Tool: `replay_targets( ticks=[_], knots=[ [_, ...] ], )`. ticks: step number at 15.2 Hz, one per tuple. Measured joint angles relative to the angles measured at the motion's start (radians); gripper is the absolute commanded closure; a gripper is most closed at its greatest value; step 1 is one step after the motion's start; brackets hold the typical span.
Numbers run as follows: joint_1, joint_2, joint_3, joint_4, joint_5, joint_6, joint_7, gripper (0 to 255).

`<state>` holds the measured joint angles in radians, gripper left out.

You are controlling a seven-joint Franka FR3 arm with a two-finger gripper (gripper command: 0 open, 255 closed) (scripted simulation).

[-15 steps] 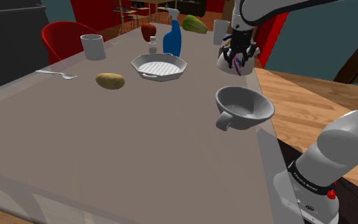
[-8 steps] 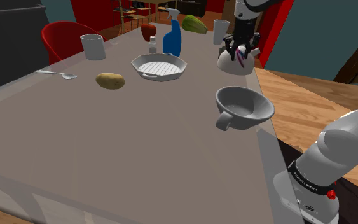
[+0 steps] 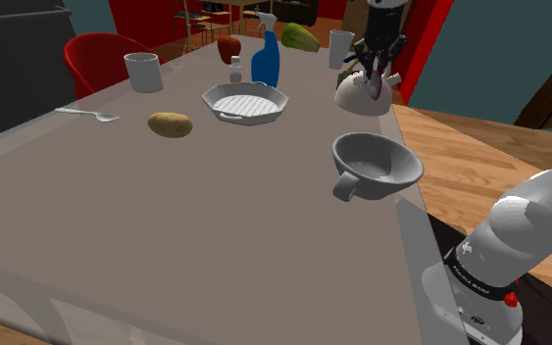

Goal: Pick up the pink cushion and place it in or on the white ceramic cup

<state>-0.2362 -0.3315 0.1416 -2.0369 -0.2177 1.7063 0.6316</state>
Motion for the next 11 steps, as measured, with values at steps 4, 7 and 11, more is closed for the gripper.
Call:
replay_targets(
  ticks=[4,7,11],
  knots=[
    [0.017,-0.056,0.022,-0.023,0.017,-0.039,0.024,255],
    [0.042,-0.124,0.054,-0.073,0.042,-0.067,0.066,255],
    [0.080,-0.205,0.106,-0.121,0.085,-0.112,0.132,255]
  ],
)
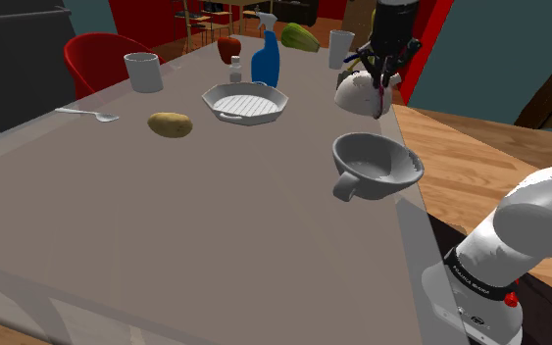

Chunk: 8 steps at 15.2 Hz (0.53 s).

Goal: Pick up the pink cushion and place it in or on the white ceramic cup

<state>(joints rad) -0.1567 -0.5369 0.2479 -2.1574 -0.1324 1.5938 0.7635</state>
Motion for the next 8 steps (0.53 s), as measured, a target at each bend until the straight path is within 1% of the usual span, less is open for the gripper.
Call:
replay_targets(
  ticks=[4,8],
  knots=[
    [0.037,-0.079,0.049,-0.041,0.047,-0.047,0.060,255],
    [0.079,-0.150,0.110,-0.061,0.106,-0.106,0.133,255]
  ],
)
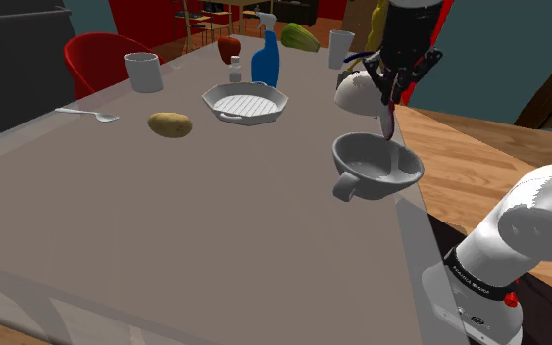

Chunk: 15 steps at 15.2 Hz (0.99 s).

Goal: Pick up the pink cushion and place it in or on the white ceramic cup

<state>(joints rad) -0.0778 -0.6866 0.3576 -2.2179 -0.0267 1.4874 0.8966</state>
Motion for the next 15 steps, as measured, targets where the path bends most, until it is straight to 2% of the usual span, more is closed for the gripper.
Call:
replay_targets(
  ticks=[6,15],
  knots=[
    [0.050,-0.056,0.094,0.002,0.086,-0.066,0.112,255],
    [0.070,-0.087,0.122,-0.124,0.118,0.028,0.137,255]
  ],
)
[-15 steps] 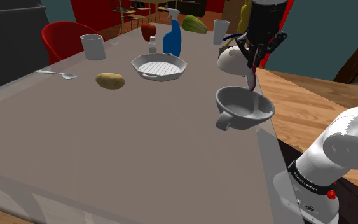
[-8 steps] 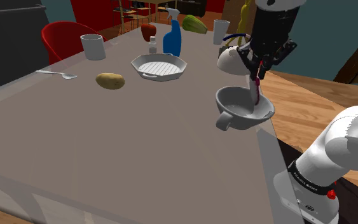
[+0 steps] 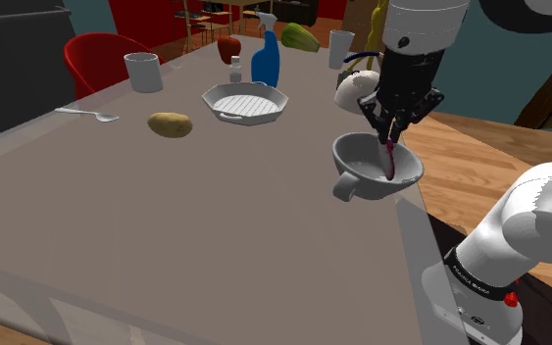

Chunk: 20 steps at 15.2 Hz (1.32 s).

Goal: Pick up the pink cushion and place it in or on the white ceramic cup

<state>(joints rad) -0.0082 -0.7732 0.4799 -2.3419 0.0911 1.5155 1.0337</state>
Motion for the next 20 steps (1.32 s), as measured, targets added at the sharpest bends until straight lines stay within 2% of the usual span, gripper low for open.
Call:
replay_targets(
  ticks=[5,9,10,11,12,14,15,16,20],
  knots=[
    [0.009,-0.014,0.011,-0.072,0.012,0.066,0.008,255],
    [0.011,-0.011,0.015,-0.084,0.015,0.075,0.010,255],
    [0.011,-0.011,0.015,-0.084,0.015,0.075,0.010,0],
    [0.011,-0.011,0.015,-0.084,0.015,0.075,0.010,0],
    [0.009,-0.074,-0.021,-0.138,0.050,0.121,0.036,0],
    [0.004,-0.326,-0.123,-0.343,0.178,0.312,0.138,0],
    [0.001,-0.466,-0.156,-0.451,0.243,0.407,0.198,0],
    [0.000,-0.539,-0.172,-0.513,0.282,0.466,0.229,0],
    [0.006,-0.590,-0.167,-0.604,0.340,0.573,0.254,0]
  ],
)
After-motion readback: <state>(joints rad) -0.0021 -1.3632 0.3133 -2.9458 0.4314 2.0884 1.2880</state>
